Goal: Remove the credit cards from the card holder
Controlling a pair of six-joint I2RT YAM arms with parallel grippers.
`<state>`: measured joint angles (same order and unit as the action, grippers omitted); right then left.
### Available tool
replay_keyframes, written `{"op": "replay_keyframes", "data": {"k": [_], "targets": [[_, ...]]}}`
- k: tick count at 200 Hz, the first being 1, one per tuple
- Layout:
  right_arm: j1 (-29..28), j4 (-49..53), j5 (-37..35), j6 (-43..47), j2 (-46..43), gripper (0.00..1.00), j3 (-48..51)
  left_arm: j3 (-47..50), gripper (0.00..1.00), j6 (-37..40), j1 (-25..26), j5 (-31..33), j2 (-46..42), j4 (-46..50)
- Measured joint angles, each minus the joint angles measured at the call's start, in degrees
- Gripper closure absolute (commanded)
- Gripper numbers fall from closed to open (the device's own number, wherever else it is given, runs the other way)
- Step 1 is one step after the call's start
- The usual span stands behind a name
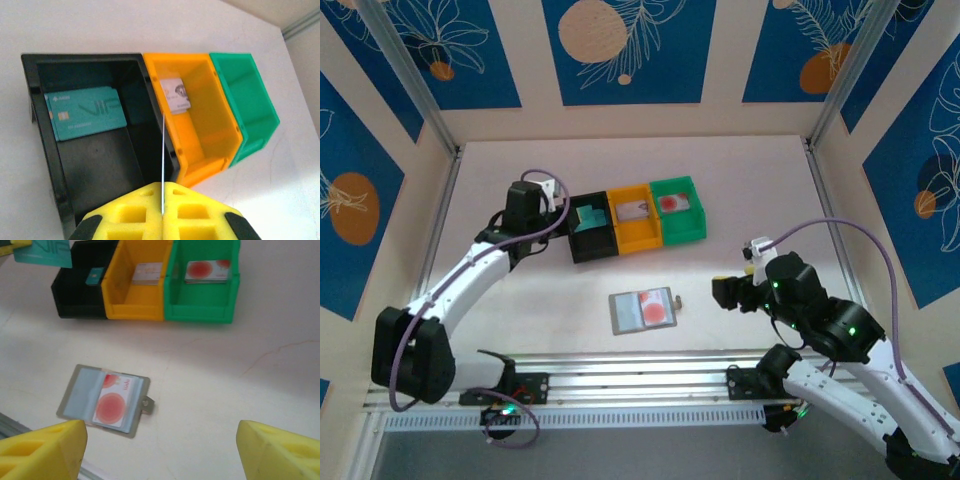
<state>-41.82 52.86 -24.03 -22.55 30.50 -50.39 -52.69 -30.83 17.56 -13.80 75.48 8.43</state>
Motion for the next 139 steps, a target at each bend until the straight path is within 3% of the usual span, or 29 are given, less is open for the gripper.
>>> {"op": "replay_keyframes", "data": {"k": [62, 114, 126, 134, 139], "targets": [[1.6, -0.3, -2.2, -0.4, -1.2, 0.2, 1.1, -2.6, 1.0, -1.8, -2.8, -2.9, 10.7, -3.9], [5.9, -4.9, 0.2, 1.8, -11.7, 0.19, 8.0, -5.6, 1.0, -2.9, -3.9, -5.7, 16.5, -7.2], [6.4, -5.6, 0.3, 2.2, -12.9, 0.14, 8.5, -6.2, 1.0, -3.3, -4.0, -6.2, 18.1, -7.7], [6.5, -5.9, 0.4, 2.4, -13.0, 0.0, 8.6, -6.4, 1.0, -3.3, -4.1, -6.5, 19.0, -8.1], [6.6, -6.1, 0.5, 2.6, -13.0, 0.01, 8.8, -6.6, 1.0, -3.4, -4.2, -6.8, 19.6, -8.2]]}}
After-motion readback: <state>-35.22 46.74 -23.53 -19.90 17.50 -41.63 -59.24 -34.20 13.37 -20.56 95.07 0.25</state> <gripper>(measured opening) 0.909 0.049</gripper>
